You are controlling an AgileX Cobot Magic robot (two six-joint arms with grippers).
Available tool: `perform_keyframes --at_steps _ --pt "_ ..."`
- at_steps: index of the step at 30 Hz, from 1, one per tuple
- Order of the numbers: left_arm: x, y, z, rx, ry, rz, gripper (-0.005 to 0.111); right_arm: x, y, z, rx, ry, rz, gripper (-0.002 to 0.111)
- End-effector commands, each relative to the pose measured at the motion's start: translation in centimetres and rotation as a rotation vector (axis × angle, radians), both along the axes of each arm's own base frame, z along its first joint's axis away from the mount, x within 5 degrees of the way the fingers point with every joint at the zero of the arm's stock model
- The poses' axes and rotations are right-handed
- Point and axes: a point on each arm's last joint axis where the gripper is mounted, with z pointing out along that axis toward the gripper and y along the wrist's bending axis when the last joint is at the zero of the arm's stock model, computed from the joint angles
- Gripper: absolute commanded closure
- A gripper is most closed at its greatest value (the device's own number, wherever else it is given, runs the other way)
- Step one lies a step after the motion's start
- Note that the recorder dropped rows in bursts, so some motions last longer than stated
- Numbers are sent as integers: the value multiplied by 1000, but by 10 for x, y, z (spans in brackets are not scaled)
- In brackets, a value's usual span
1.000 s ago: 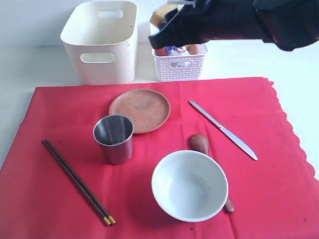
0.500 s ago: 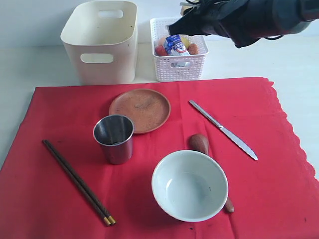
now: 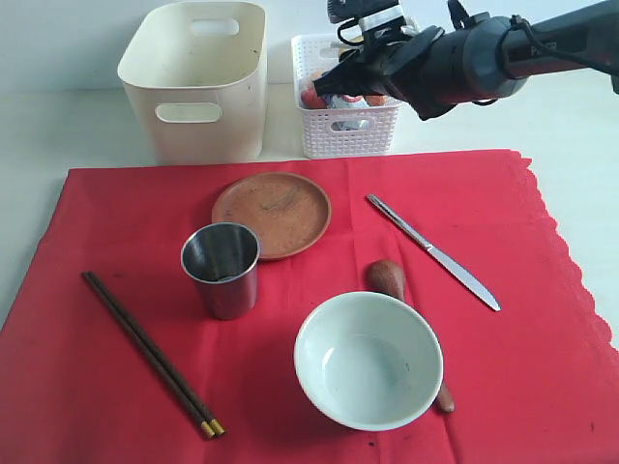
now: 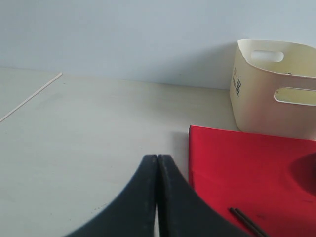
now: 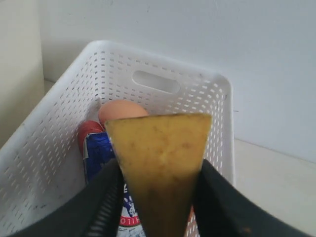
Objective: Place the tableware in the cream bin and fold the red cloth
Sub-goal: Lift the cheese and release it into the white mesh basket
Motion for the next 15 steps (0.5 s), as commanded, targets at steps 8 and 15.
perform_keyframes --at_steps 8,15 --pt "0 0 0 -5 -2 4 105 4 -2 6 16 -31 -40 42" --pt "0 0 0 -5 -2 4 105 -5 -6 45 274 83 -174 34"
